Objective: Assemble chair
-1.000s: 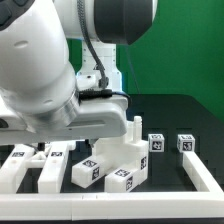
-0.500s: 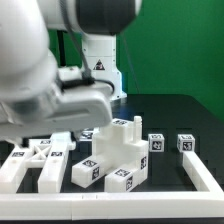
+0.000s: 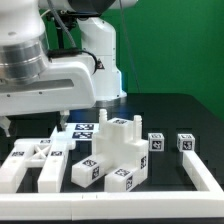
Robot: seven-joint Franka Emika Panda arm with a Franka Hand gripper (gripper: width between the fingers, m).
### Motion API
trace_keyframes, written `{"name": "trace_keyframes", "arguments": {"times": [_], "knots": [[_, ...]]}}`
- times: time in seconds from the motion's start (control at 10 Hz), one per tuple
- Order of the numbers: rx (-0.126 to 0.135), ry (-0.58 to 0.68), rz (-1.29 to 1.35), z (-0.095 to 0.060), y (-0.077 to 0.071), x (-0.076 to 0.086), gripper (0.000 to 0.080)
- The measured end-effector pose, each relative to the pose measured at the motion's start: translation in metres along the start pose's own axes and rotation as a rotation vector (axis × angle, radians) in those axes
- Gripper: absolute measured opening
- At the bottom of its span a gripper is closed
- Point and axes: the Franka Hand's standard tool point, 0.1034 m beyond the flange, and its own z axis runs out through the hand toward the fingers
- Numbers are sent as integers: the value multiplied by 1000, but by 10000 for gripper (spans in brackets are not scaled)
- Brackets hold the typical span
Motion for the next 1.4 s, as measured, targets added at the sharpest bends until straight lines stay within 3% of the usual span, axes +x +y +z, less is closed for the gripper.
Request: {"name": "trace_keyframes", "arguments": {"times": [0.2, 0.3, 0.4, 0.6, 0.9, 1.4], "knots": [[-34, 135, 29, 1, 5, 0, 649], [-58, 213, 93, 7, -2, -1, 649], [-66, 227, 104, 20, -9, -12, 649], [-49, 197, 117, 38, -16, -21, 649], [-62, 188, 76, 61, -22, -21, 649], [-77, 214, 53, 65, -23, -10, 649]]}}
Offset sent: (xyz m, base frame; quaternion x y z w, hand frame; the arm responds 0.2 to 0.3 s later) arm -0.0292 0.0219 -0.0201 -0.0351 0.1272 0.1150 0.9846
